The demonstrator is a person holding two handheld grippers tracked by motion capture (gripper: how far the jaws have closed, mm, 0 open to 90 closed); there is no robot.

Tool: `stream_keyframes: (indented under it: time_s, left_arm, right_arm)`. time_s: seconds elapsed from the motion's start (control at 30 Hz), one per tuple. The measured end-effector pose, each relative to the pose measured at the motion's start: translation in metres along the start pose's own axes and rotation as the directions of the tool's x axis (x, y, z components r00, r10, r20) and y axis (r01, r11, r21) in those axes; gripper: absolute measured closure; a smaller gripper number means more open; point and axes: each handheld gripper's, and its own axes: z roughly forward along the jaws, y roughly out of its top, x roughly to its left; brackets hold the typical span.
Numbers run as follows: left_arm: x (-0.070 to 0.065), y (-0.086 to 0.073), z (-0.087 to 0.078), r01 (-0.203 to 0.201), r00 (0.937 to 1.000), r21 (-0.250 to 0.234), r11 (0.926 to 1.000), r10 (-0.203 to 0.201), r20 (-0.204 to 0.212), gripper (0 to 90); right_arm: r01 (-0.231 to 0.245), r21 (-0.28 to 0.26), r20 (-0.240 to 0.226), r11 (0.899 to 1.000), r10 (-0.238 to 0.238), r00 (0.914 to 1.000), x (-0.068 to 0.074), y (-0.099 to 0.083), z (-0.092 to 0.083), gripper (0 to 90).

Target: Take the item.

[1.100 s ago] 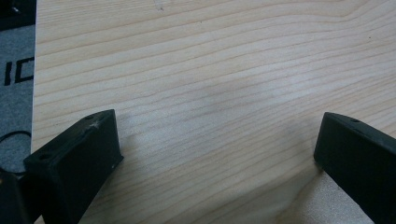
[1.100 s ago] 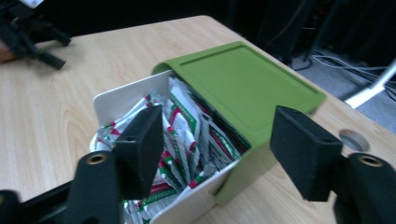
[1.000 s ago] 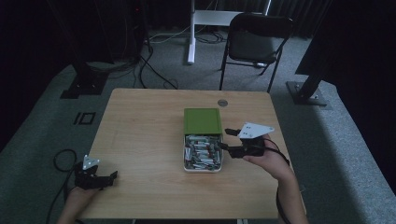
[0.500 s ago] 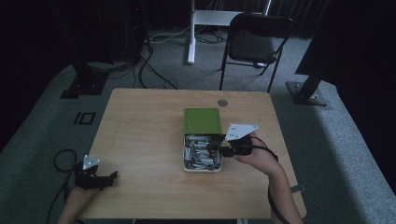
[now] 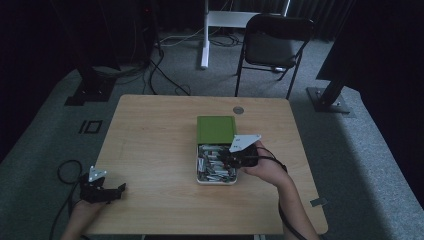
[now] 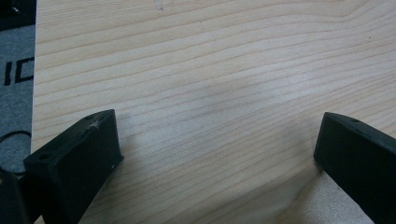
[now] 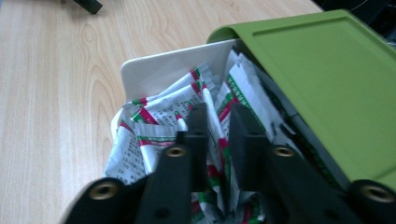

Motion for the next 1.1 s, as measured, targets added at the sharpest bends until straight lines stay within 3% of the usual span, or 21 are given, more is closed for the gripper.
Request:
stream_keyframes:
  time_s: [0.6, 0.9, 1.1]
  left_arm:
    - [0.000, 0.000, 0.000, 0.000, 1.0000, 0.001, 1.0000, 0.000, 0.000, 1.2]
    - [0.000, 0.000, 0.000, 0.000, 1.0000, 0.001, 1.0000, 0.000, 0.000, 1.2]
    - [0.000, 0.000, 0.000, 0.001, 1.0000, 0.000, 1.0000, -0.001, 0.000, 1.2]
  right_arm:
    - [-0.011, 0.091, 0.028, 0.996, 0.008, 0.9996, 0.001, 0.004, 0.024, 78.7]
    - [0.055, 0.197, 0.050, 0.979, -0.066, 0.9966, 0.006, 0.007, 0.035, 75.2]
    - [0.068, 0.235, 0.047, 0.970, -0.082, 0.9956, 0.008, 0.007, 0.048, 76.8]
